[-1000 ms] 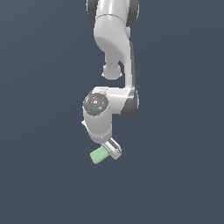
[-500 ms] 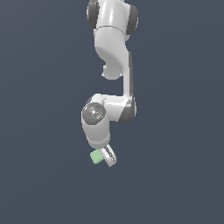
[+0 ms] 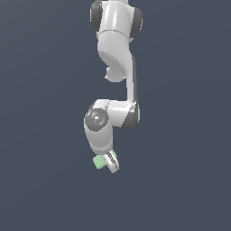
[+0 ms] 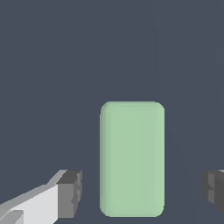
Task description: Pick up the object and move it to a goal position.
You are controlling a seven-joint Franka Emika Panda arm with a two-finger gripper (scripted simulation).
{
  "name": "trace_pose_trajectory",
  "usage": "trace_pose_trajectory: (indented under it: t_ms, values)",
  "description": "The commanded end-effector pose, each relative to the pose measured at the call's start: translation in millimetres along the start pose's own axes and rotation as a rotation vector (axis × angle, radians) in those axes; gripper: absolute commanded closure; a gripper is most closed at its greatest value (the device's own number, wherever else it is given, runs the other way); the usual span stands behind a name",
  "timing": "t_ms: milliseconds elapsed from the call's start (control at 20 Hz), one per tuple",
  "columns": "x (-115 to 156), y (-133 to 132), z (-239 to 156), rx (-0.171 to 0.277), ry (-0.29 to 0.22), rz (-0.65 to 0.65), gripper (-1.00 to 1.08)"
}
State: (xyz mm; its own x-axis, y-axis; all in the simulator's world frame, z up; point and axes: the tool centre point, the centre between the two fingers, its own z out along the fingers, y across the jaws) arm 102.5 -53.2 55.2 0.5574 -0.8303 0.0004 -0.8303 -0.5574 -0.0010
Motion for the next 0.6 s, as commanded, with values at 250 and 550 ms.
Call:
trace_pose_trajectory:
  t_ms: [250, 550]
  values:
    - [-0.6, 1.3, 36.4, -0.001, -0.001, 0.004, -0.92]
    - [0.1, 0.3, 45.6, -0.001, -0.001, 0.004, -0.92]
